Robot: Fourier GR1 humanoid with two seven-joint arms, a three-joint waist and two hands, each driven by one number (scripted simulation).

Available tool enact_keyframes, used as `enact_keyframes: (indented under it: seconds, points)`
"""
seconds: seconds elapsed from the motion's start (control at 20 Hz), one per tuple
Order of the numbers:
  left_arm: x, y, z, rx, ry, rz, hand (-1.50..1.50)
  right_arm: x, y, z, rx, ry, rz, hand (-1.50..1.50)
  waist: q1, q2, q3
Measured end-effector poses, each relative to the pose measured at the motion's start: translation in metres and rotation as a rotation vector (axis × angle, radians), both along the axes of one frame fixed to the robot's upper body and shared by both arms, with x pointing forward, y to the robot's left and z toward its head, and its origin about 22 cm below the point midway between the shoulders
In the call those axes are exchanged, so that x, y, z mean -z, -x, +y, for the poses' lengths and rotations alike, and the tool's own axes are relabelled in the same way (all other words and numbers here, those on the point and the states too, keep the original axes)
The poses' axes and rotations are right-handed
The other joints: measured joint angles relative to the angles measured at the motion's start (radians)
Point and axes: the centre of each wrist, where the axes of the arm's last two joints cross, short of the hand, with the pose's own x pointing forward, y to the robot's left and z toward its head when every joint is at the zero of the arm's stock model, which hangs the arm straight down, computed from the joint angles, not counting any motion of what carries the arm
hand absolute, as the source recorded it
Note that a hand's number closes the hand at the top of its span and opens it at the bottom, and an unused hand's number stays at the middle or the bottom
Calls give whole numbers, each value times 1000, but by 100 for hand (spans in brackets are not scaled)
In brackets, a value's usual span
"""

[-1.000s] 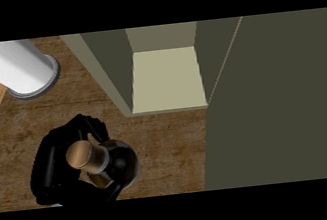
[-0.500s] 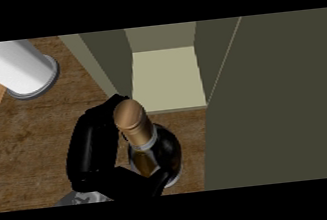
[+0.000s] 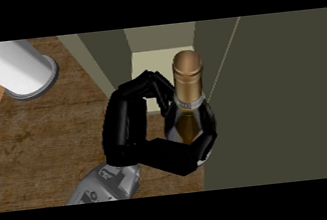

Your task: Pick up the wine, place it into the cabinet and close the cabinet

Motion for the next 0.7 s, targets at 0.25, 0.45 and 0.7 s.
enact_keyframes:
  seconds: [0.25,0.45,0.7]
  points:
    - [-3,-13,-9,-30,-20,-6,150,-3,1,2,-8,5,15,-150,0,0,0]
    - [-4,-23,-17,-54,-43,-12,150,-6,-1,-1,5,10,-2,-150,0,0,0]
    - [9,-25,-20,-72,-27,-1,150,-7,-1,-3,8,27,0,-150,0,0,0]
